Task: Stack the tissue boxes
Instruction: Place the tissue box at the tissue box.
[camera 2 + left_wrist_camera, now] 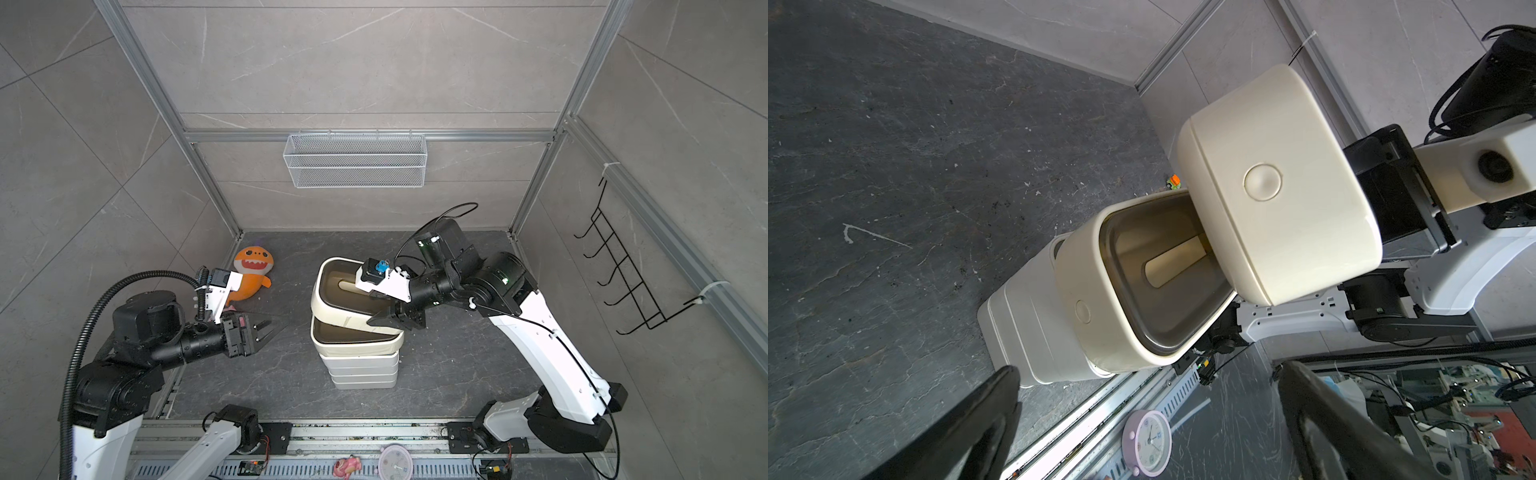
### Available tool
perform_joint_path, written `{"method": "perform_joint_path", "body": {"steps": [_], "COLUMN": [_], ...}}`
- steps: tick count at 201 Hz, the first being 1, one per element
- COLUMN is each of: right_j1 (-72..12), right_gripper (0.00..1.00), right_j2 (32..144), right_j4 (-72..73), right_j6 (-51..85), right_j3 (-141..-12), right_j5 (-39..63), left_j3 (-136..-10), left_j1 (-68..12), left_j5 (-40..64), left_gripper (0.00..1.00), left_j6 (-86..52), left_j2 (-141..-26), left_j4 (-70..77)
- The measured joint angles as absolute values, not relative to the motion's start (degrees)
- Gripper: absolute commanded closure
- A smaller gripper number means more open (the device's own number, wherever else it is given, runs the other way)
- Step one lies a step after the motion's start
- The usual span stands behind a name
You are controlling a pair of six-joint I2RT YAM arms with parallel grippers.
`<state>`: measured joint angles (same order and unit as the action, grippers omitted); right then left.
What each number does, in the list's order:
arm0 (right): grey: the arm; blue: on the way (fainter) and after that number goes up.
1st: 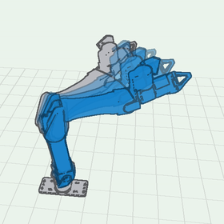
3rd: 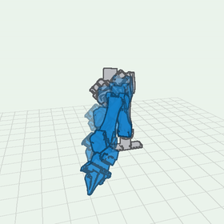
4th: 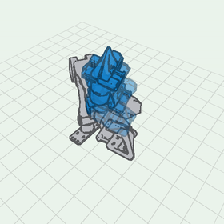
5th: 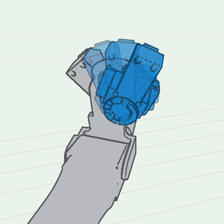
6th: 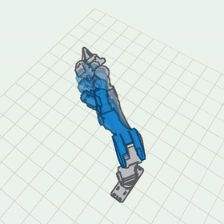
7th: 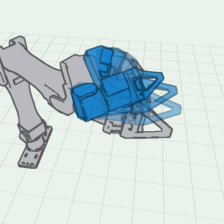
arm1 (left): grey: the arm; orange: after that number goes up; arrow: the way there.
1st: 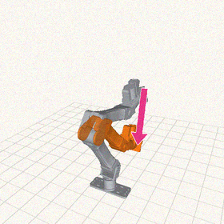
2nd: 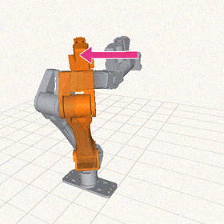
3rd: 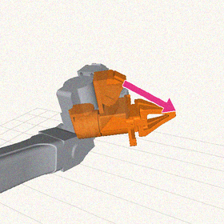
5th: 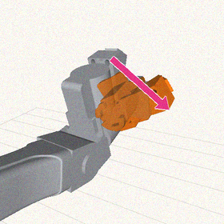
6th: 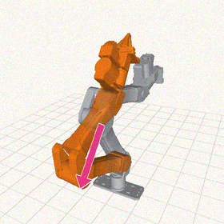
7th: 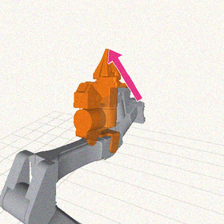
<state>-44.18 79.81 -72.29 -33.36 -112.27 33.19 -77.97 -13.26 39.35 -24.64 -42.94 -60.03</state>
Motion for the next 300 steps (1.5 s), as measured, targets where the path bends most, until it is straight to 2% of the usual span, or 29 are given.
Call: {"method": "perform_joint_path", "body": {"steps": [121, 300], "right_j1": [-47.1, -47.4], "right_gripper": [0.59, 0.58], "right_j2": [85.1, 85.5], "right_j4": [-76.1, -76.1], "right_j6": [-36.2, -36.1], "right_j3": [-116.6, -116.9], "right_j5": [31.9, 31.5], "left_j3": [-77.4, -77.4], "left_j1": [-13.3, -13.3], "left_j5": [39.2, 39.1], "left_gripper": [0.0, 0.0], "left_j6": [-24.1, -23.8], "left_j2": [-41.5, -40.8], "left_j4": [-60.0, -61.2]}}
